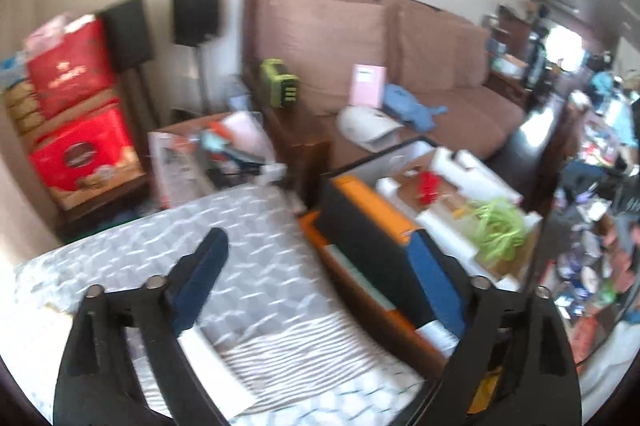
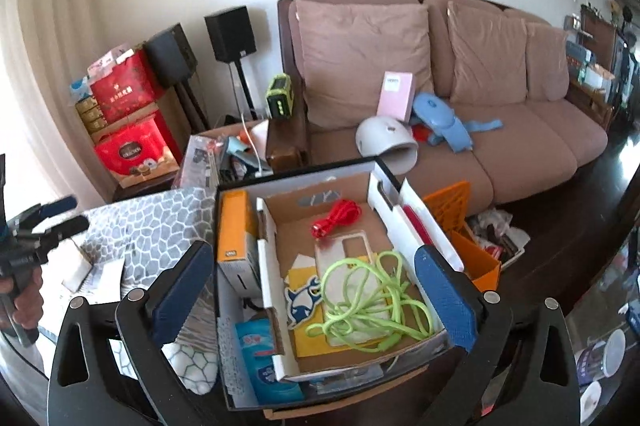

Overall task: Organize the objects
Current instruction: 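Withdraw both open tools from the box toward the grey-covered table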

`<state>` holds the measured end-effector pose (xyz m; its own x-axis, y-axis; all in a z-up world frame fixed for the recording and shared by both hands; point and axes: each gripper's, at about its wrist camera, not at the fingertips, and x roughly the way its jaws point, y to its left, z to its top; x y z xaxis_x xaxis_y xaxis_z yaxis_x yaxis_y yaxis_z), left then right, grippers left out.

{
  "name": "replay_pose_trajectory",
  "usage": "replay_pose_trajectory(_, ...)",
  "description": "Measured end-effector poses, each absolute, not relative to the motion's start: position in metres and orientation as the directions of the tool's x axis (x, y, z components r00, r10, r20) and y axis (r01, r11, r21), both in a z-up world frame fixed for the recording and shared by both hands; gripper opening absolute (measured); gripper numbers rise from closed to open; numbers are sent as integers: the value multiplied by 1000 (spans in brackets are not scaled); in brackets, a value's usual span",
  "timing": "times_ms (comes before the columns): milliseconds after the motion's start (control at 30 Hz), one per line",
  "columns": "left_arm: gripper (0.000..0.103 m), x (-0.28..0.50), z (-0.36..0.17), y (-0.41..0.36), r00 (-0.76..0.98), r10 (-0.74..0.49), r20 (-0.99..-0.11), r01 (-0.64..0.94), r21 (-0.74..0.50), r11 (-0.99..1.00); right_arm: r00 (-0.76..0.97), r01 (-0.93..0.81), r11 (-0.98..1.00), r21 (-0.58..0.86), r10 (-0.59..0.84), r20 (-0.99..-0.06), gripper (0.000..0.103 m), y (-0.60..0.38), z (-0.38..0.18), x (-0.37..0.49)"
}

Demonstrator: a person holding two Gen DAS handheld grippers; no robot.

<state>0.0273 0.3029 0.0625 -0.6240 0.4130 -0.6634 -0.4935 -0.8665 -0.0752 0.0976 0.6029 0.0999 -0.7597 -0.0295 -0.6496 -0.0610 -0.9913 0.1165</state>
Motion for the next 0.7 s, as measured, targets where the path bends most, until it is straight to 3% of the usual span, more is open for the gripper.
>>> replay_pose_trajectory(167, 95, 50, 56, 250, -701, 354, -619, -411, -55, -910, -796, -56, -993, 104, -18, -606, 102, 592, 113, 104)
replay_pose_trajectory(433, 101, 80, 56, 152, -783, 322, -532, -237, -225, -945, -850, -18, -992, 128, -52, -524, 102, 569, 132, 113)
replay_pose_trajectory(700, 102, 88, 52, 91, -813, 231, -535, -94, -271, -958, -856, 57, -995, 83, -92, -510, 102, 526, 133, 108)
